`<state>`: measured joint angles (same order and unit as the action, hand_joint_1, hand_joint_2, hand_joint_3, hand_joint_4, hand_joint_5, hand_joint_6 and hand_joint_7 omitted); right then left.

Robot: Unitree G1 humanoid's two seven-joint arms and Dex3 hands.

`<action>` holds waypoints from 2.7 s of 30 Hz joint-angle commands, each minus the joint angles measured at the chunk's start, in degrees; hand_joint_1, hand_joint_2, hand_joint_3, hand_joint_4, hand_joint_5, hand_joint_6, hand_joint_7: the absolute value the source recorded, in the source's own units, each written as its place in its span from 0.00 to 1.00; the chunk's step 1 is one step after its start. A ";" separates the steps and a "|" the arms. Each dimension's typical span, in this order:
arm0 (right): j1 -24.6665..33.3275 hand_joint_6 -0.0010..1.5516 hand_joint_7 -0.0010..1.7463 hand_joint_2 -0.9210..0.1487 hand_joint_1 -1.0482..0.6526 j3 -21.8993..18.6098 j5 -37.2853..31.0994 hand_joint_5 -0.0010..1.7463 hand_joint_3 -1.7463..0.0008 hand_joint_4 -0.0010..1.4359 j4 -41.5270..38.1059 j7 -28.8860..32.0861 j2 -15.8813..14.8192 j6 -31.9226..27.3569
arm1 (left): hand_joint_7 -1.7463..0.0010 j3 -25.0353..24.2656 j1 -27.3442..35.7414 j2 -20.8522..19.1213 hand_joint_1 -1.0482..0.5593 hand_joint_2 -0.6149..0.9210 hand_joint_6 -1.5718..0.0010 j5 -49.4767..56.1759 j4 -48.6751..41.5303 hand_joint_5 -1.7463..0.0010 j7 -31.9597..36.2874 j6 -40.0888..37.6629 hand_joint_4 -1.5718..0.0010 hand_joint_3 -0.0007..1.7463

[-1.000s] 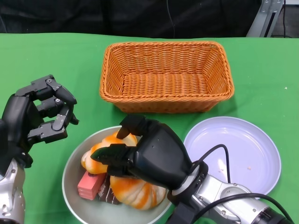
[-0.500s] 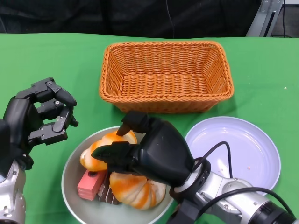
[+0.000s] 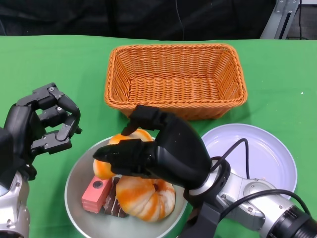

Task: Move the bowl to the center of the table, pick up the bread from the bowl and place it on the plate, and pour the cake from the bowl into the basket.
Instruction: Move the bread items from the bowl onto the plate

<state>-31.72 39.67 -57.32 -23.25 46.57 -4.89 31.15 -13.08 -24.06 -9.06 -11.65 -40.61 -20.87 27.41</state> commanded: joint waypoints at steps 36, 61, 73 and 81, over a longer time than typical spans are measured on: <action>7.99 0.52 0.00 0.05 0.33 -6.86 9.48 0.39 1.00 0.42 12.23 -22.94 -3.53 6.64 | 0.19 -0.55 -1.65 -1.91 0.56 0.68 0.49 -1.32 -3.77 0.10 -3.59 2.29 0.50 0.66; 18.11 0.45 0.00 0.01 0.21 -10.16 20.13 0.19 1.00 0.46 33.72 -49.38 -3.95 -6.63 | 0.20 -1.28 -3.85 -1.63 0.60 0.69 0.49 -0.73 -9.79 0.12 -4.34 6.30 0.49 0.70; 17.30 0.44 0.00 0.00 0.17 -11.20 11.77 0.08 1.00 0.44 36.38 -52.54 -7.57 -9.51 | 0.23 -0.78 -2.94 -1.13 0.65 0.73 0.45 0.53 -7.96 0.11 -1.59 4.76 0.49 0.65; 16.77 0.37 0.00 0.01 0.12 -11.82 6.52 0.02 1.00 0.40 39.16 -56.75 -10.13 -13.44 | 0.25 0.83 -0.33 -1.09 0.65 0.76 0.45 3.30 -2.55 0.13 3.94 1.64 0.51 0.60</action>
<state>-14.15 28.52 -50.34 14.77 -9.26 -14.21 18.26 -11.99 -25.05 -9.49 -8.40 -44.08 -17.87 29.86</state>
